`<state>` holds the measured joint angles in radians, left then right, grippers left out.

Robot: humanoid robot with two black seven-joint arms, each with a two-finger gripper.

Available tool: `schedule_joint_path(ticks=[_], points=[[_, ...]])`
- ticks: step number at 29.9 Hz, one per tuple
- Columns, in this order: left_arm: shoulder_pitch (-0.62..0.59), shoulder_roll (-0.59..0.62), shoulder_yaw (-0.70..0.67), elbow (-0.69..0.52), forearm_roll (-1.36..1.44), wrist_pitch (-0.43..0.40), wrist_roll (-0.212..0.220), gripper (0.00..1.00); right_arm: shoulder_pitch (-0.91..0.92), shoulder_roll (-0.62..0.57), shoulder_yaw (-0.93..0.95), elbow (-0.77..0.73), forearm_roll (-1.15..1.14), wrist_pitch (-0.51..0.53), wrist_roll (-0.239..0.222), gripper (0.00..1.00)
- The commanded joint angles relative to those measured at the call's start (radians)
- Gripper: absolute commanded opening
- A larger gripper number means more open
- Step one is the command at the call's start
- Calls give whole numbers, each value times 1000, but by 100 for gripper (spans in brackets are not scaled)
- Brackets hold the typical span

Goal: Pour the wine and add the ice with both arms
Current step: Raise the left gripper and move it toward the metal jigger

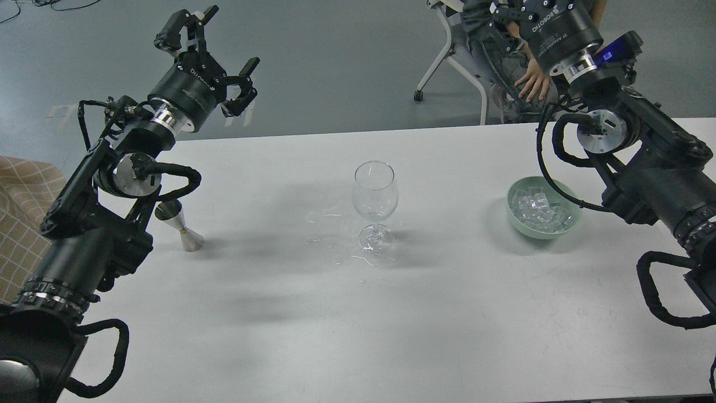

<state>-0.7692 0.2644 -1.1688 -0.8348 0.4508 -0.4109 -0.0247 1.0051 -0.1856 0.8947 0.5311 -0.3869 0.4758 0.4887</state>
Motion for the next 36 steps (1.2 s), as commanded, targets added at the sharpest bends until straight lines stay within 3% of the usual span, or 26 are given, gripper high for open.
schedule_joint_path(ticks=[1, 21, 29, 33, 36], points=[[-2, 3, 1, 0, 0, -2, -1, 98, 0, 0, 3, 6, 0, 0, 0, 100], [7, 16, -12, 11, -17, -8, -14, 98, -25, -28, 0, 21, -3, -19, 0, 100], [5, 56, -5, 11, -18, 6, 9, 98, -6, -55, 0, 15, -3, -14, 0, 100], [-12, 50, -11, 14, -15, 18, -3, 98, -14, -54, 0, 17, -3, -14, -41, 100], [-13, 50, -9, 17, -15, 26, -6, 98, -20, -52, -2, 20, -3, -8, -42, 100]])
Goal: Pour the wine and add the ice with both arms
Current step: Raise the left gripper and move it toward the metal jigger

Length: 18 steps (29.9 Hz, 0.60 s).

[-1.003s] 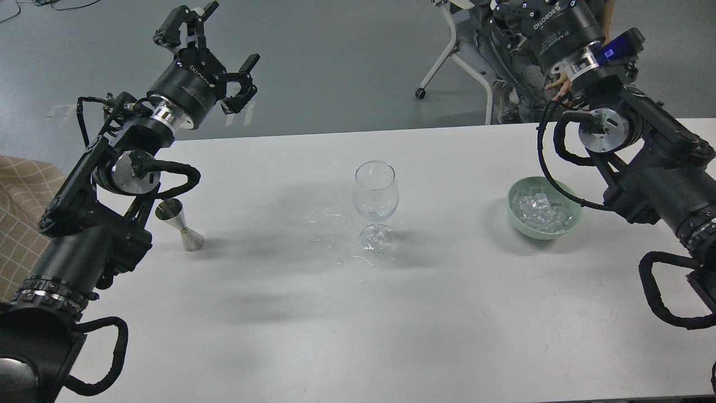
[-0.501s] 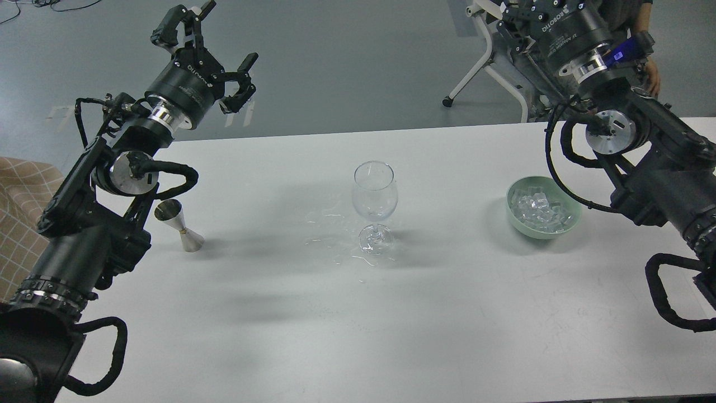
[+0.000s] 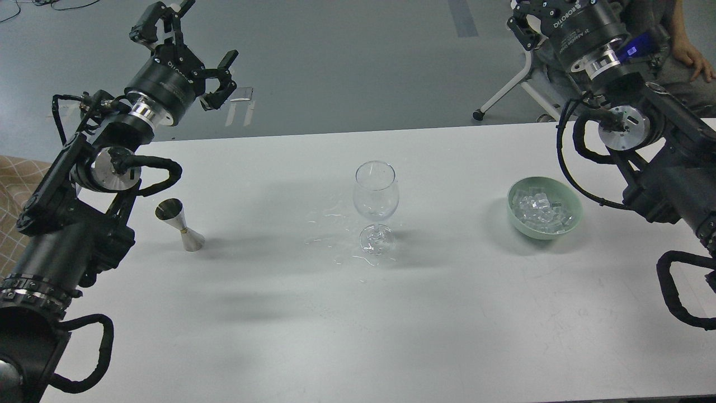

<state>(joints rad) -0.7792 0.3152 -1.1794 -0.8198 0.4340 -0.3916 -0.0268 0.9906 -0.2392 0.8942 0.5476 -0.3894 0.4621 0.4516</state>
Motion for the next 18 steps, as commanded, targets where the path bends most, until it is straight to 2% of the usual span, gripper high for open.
schedule_joint_path(ticks=[1, 4, 9, 14, 18], points=[[-14, -1, 6, 8, 6, 10, -5, 98, -6, 0, -1, 2, -2, 7, -5, 100], [-32, -1, 12, 37, 12, 19, -4, 98, 0, 0, -1, 0, -2, 9, -10, 100], [-35, 2, 12, 42, 12, 20, -5, 98, 7, 1, -1, 0, -2, 4, -51, 100], [-35, -4, 11, 36, 12, 26, -8, 98, 3, 6, -1, 2, -2, 1, -51, 100], [-37, -10, 12, 22, 14, 68, -19, 98, -1, 8, 0, 3, -2, 1, -51, 100]])
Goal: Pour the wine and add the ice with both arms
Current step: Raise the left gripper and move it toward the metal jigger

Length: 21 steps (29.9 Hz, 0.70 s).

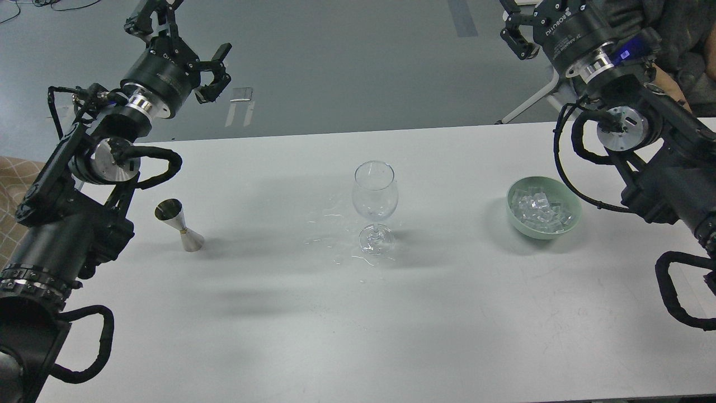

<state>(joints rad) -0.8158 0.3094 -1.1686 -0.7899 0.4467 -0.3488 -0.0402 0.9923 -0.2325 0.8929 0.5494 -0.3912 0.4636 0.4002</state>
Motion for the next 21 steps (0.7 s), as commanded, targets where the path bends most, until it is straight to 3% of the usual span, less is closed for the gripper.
schedule_joint_path(ticks=[1, 6, 10, 21], points=[[0, -4, 1, -11, 1, 30, -6, 98, -3, 1, 1, 1, 0, 0, 0, 100], [13, -7, 10, -52, 53, 37, -23, 98, -6, 1, 1, 4, 0, 0, 0, 100], [32, -7, 14, -103, 90, 40, -98, 98, -8, 1, 1, 4, 2, 0, 0, 100], [40, -9, 9, -108, 78, 62, -106, 98, -9, -4, 1, 12, 2, 1, 0, 100]])
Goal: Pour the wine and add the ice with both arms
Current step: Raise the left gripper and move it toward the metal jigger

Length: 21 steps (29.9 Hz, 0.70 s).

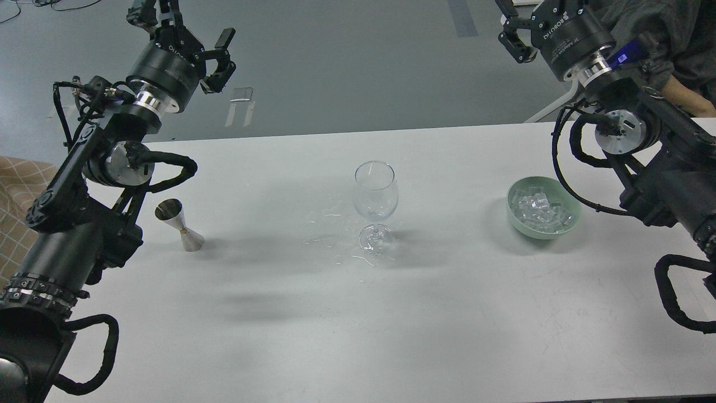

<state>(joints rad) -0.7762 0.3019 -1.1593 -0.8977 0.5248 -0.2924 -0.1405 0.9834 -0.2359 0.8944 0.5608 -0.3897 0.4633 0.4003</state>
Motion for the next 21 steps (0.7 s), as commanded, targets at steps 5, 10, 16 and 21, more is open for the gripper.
schedule_joint_path(ticks=[5, 10, 16, 21], points=[[0, -10, 3, 0, 3, 38, -4, 98, 0, 0, 0, 1, 0, 3, 0, 100], [0, -10, 3, -1, 6, 38, 2, 98, -3, 0, -2, 1, 0, 3, 0, 100], [2, 9, 6, -88, -2, 47, 54, 99, -3, 1, 0, 2, -1, 2, 0, 100], [57, 37, -8, -186, -6, 65, 119, 99, -3, 0, -2, 2, 0, 2, -1, 100]])
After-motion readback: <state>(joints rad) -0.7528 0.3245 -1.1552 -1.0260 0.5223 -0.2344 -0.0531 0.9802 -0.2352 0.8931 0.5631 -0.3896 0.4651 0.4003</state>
